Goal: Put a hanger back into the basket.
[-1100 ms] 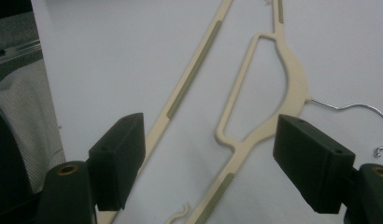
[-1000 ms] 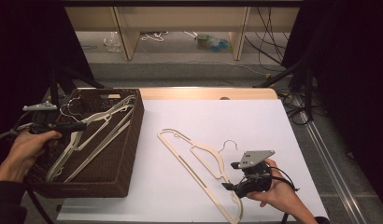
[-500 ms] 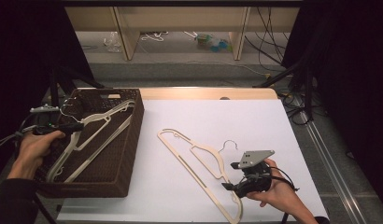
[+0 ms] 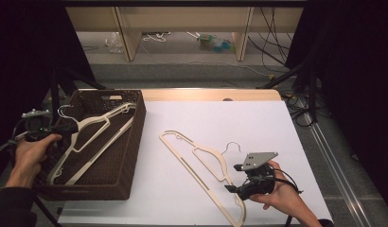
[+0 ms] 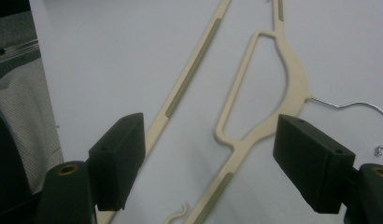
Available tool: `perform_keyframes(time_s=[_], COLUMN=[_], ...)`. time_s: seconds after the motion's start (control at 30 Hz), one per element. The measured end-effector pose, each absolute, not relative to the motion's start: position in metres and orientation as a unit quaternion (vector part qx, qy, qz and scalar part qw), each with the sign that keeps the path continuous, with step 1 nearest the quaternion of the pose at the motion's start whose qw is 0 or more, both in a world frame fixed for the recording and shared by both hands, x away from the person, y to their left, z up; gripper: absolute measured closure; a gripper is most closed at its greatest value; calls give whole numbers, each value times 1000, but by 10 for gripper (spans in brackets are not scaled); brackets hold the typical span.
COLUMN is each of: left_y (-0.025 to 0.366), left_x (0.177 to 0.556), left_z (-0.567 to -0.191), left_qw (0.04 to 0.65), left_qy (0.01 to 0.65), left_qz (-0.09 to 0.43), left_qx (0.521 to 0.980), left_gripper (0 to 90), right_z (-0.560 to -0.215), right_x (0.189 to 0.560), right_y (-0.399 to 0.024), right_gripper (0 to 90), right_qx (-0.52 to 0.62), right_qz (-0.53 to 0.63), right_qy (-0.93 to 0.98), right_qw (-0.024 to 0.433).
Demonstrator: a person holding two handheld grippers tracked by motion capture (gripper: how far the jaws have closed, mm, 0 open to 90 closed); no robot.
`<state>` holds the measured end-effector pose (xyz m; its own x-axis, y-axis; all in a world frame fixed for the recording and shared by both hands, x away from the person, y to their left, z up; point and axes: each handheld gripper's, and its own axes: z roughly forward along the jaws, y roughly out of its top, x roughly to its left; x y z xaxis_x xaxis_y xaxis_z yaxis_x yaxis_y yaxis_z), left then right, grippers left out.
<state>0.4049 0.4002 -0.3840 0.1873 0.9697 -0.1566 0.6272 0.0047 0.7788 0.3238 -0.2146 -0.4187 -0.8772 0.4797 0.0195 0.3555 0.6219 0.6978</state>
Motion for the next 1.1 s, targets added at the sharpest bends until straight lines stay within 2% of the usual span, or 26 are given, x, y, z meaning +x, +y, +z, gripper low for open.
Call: perform_keyframes(time_s=[0.17, 0.33, 0.5, 0.73, 0.83, 0.87, 0.93, 1.03, 1.1], left_y=[389, 368, 329, 287, 284, 279, 271, 258, 246], left_x=[394, 372, 344, 309, 300, 293, 285, 278, 274], left_z=[-370, -351, -340, -329, -321, -317, -316, -319, -325], left_qw=[399, 435, 464, 449, 456, 484, 494, 510, 508], left_qy=[582, 550, 494, 437, 426, 425, 413, 414, 401], left_qz=[240, 246, 245, 266, 258, 241, 235, 231, 225], left_qx=[667, 669, 693, 733, 738, 726, 728, 718, 728], left_gripper=[410, 384, 355, 339, 331, 329, 328, 322, 304], right_z=[-419, -418, -420, -425, -427, -428, -427, -429, -430], right_x=[324, 324, 326, 328, 329, 329, 329, 329, 330], right_y=[-215, -216, -216, -215, -214, -213, -213, -213, -214], right_gripper=[266, 265, 251, 250, 249, 249, 249, 249, 249], right_qx=[232, 235, 241, 245, 245, 245, 245, 248, 245], right_qz=[367, 368, 368, 359, 359, 357, 350, 354, 347], right_qy=[897, 896, 894, 896, 896, 897, 900, 897, 901], right_qw=[85, 85, 88, 88, 92, 92, 90, 94, 93])
